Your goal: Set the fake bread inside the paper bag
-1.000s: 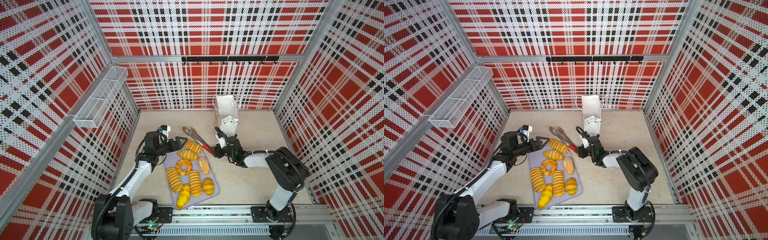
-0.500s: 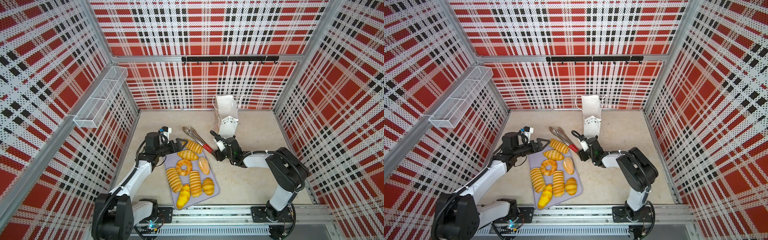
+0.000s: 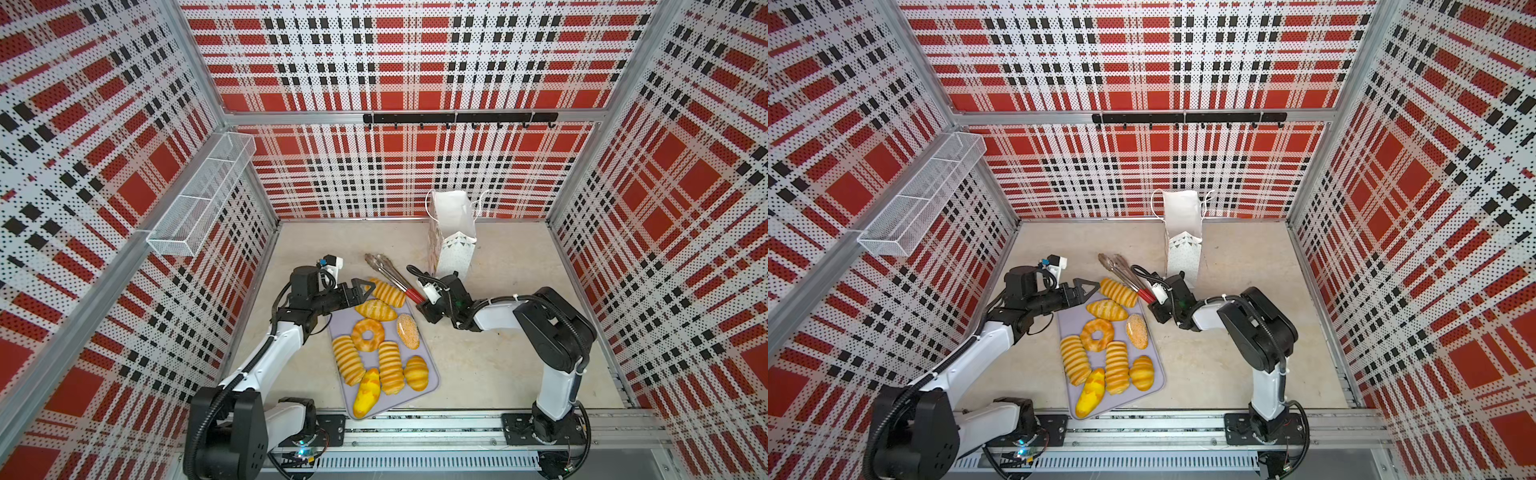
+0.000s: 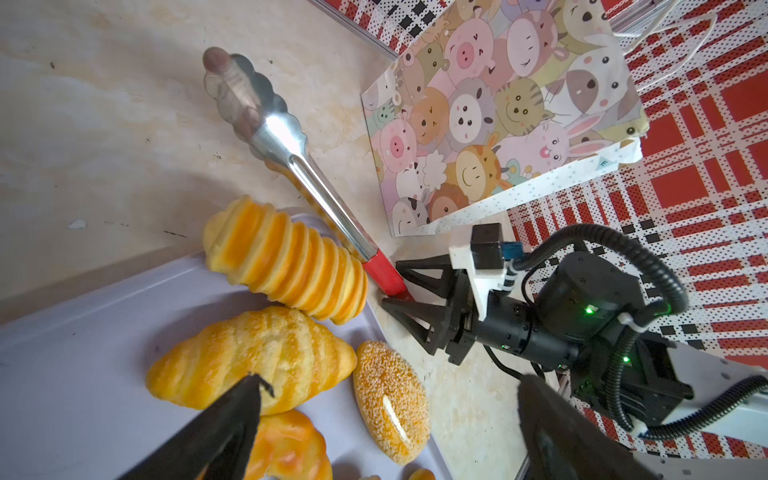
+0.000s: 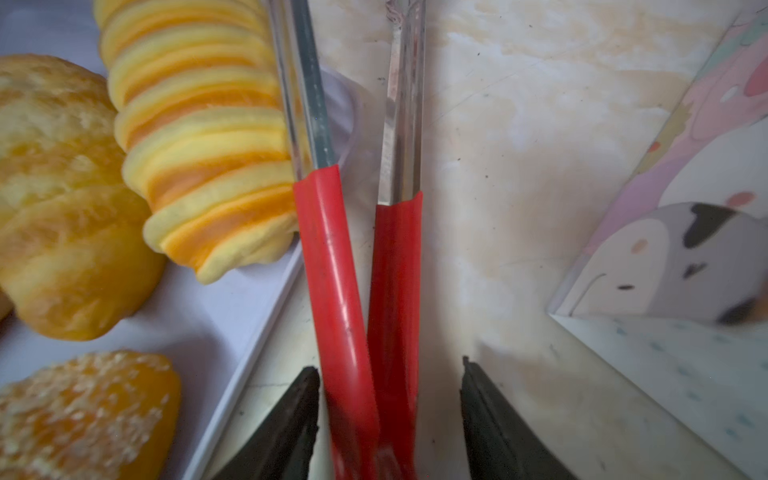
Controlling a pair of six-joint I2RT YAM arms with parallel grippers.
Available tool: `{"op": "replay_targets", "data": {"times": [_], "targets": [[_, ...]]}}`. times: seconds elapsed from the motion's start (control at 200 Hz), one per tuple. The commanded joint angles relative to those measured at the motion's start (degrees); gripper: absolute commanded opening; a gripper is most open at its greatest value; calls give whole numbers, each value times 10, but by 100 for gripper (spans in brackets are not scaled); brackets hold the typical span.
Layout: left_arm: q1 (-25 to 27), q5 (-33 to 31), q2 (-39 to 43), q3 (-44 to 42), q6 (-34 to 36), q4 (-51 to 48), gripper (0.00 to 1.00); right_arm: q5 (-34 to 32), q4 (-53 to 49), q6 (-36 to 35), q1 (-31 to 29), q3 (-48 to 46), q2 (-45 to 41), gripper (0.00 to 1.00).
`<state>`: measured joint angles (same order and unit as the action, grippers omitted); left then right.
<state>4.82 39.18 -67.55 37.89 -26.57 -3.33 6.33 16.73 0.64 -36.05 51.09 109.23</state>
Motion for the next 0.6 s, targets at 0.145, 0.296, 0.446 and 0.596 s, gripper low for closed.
{"op": "replay_targets", "data": {"times": [0.145,0.296,0.446,0.596], "targets": [[-8,21,8,-9,6,12,99,-4,30,-5,-5,13,18,40],[-13,22,10,-12,2,13,100,-3,36,-6,-4,2,17,34],[-13,10,30,-16,2,15,100,0,59,3,-4,-22,10,23],[-12,1,46,-12,0,20,100,-4,70,26,-5,-39,-21,13]]}}
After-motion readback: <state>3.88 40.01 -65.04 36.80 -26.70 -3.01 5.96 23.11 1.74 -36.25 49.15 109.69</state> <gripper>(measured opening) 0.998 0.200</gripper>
